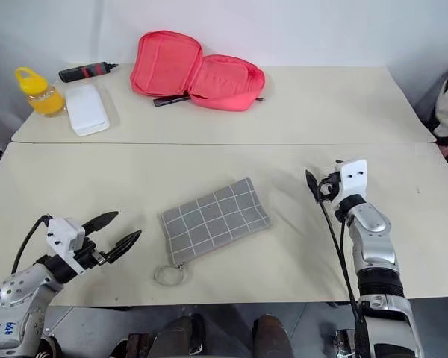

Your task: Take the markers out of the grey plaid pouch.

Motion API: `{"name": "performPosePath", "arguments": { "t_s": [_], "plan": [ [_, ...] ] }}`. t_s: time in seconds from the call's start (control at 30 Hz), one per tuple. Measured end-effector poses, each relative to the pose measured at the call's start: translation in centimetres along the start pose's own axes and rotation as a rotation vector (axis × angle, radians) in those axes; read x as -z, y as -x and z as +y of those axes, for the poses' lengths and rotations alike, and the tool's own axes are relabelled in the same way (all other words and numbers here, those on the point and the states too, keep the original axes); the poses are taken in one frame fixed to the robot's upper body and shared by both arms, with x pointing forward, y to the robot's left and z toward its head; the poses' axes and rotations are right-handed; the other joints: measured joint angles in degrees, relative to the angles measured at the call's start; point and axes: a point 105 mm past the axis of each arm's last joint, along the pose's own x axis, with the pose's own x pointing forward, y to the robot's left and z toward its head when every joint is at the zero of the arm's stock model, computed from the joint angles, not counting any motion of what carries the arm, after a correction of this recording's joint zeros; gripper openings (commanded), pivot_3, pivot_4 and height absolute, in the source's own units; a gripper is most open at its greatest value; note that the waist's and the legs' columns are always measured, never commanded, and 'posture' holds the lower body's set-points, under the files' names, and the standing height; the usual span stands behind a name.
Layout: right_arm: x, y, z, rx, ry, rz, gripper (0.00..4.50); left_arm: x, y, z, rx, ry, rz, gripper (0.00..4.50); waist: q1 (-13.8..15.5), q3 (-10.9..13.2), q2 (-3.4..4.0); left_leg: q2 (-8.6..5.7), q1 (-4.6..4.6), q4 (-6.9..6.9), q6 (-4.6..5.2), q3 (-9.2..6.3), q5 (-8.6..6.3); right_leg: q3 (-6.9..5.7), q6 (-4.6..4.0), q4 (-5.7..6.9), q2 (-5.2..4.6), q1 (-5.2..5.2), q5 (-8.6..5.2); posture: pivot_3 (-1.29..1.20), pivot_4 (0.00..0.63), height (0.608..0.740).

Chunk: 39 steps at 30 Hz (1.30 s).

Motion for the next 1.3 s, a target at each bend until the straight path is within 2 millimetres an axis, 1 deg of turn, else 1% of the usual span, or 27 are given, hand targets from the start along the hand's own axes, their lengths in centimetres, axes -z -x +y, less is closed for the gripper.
{"name": "performPosePath", "arguments": {
  "t_s": [0.3,0.5,0.67,0.77,0.87,0.97,1.07,1.13,1.17,1.23,1.3],
  "plan": [
    [0.1,-0.1,0.6,-0.043,0.022,0.003,4.5,-0.1,0.3,-0.2,0.0,-0.062,-0.006,4.01,-0.06,0.0,0.0,0.0,0.0,-0.01,0.01,0.02,0.0,0.02,0.0,-0.01,-0.01,-0.02,0.0,0.0,0.15,0.74],
    [-1.0,-0.1,1.2,-0.087,0.035,-0.037,4.5,-0.6,0.2,-0.5,0.033,-0.069,-0.04,4.01,-0.1,0.0,0.0,0.02,0.0,-0.02,0.01,0.03,-0.01,0.03,0.0,-0.01,0.0,-0.02,0.0,0.0,0.15,0.74],
    [-1.2,-0.1,1.5,-0.103,0.036,-0.043,4.5,-0.7,0.1,-0.6,0.043,-0.066,-0.048,4.01,-0.07,0.0,0.0,0.01,0.0,-0.02,0.01,0.03,-0.01,0.02,0.0,-0.01,0.0,-0.02,0.0,0.0,0.15,0.74],
    [-1.6,0.0,2.0,-0.136,0.035,-0.057,4.5,-1.0,0.0,-0.7,0.048,-0.072,-0.062,4.01,-0.07,0.0,0.0,0.01,0.0,-0.02,0.01,0.03,-0.01,0.02,0.0,-0.01,0.0,-0.02,0.0,0.0,0.15,0.74],
    [-2.5,0.2,3.1,-0.195,-0.001,-0.092,3.94,-0.9,-0.1,-0.9,0.051,-0.063,-0.069,4.04,-0.09,0.0,0.0,0.04,0.0,-0.02,0.01,0.03,-0.01,0.03,0.0,-0.01,0.02,-0.02,0.0,0.0,0.15,0.74],
    [-3.9,0.3,5.0,-0.273,-0.037,-0.147,2.86,-0.9,-0.2,-1.1,0.064,-0.068,-0.074,4.04,-0.11,0.0,0.0,0.05,0.0,-0.03,0.02,0.03,-0.01,0.03,0.0,-0.01,0.02,-0.03,0.0,0.0,0.15,0.74],
    [-5.9,0.5,7.7,-0.384,-0.074,-0.211,1.82,-1.0,-0.2,-1.2,0.072,-0.082,-0.08,4.04,-0.07,0.0,0.0,0.05,0.0,-0.04,0.02,0.01,-0.03,0.03,0.0,-0.01,0.02,-0.03,0.0,0.0,0.15,0.74],
    [-6.7,0.7,9.5,-0.455,-0.079,-0.231,1.16,-1.2,-0.2,-1.3,0.079,-0.105,-0.086,4.04,-0.03,0.0,0.0,0.05,-0.01,-0.05,0.03,0.01,-0.06,0.02,0.0,-0.03,0.01,-0.02,0.0,0.0,0.15,0.74],
    [-6.8,1.0,10.7,-0.494,-0.08,-0.231,0.84,-1.3,-0.2,-1.4,0.084,-0.117,-0.093,4.04,0.01,0.0,0.0,0.05,-0.01,-0.04,0.02,-0.01,-0.09,0.0,0.0,-0.03,0.01,-0.02,0.0,0.0,0.15,0.74],
    [-6.0,1.3,12.2,-0.547,-0.078,-0.202,0.1,-1.6,-0.3,-1.6,0.096,-0.149,-0.107,4.04,0.04,0.0,0.0,0.04,-0.02,-0.04,0.05,0.01,-0.13,0.01,0.0,-0.07,0.0,-0.02,0.0,0.0,0.15,0.74],
    [-5.1,1.4,13.1,-0.573,-0.051,-0.166,0.04,-1.7,-0.2,-1.9,0.119,-0.2,-0.109,4.04,0.06,0.0,0.0,0.02,-0.04,-0.03,0.06,0.02,-0.14,0.0,0.0,-0.09,-0.01,-0.03,0.0,0.0,0.15,0.74]
  ]
}}
